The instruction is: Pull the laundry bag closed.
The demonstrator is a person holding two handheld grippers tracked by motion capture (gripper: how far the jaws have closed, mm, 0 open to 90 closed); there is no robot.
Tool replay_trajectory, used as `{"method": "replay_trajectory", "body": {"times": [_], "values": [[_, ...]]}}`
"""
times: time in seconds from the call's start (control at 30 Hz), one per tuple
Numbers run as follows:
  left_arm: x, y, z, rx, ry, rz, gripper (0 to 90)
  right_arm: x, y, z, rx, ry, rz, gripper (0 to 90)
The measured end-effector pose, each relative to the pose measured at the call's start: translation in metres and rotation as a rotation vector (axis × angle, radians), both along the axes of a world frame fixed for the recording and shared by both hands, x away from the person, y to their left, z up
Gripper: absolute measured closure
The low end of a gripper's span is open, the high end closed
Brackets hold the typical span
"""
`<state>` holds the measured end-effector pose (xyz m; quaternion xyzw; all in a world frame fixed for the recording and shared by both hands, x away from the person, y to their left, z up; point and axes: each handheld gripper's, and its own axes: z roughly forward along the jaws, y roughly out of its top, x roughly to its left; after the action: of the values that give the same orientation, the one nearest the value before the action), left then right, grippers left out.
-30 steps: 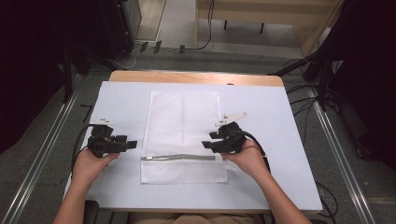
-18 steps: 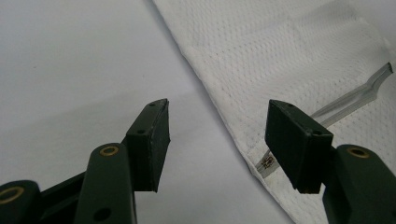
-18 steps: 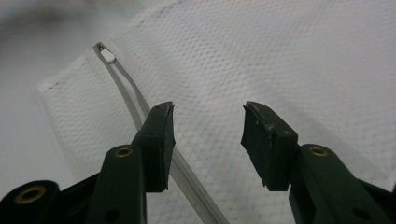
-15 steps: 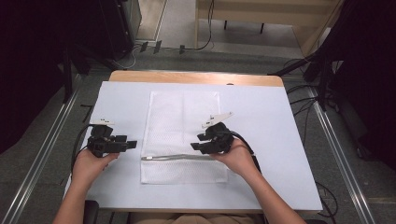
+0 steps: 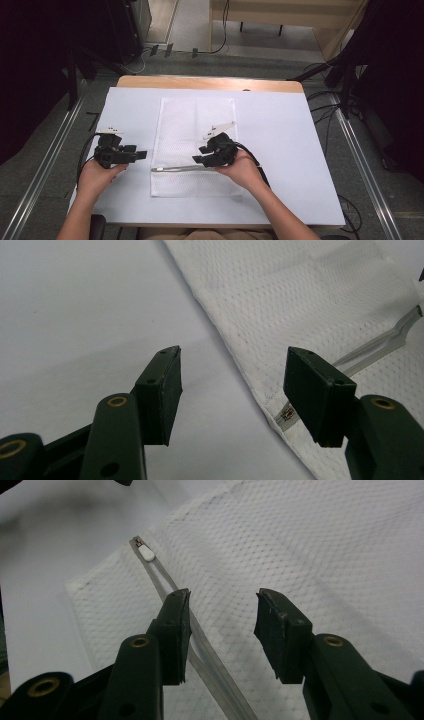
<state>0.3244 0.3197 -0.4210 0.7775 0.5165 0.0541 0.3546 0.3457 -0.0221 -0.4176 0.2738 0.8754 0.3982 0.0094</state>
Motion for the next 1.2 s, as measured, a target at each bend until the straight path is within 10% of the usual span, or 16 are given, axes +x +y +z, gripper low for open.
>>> {"method": "replay_trajectory", "body": {"times": [1.2], "values": [[0.004, 0.003, -0.001, -0.003, -0.003, 0.005, 40.8, -0.008, 0.080, -0.027, 0.017, 0.060, 0.112, 77.2]]}}
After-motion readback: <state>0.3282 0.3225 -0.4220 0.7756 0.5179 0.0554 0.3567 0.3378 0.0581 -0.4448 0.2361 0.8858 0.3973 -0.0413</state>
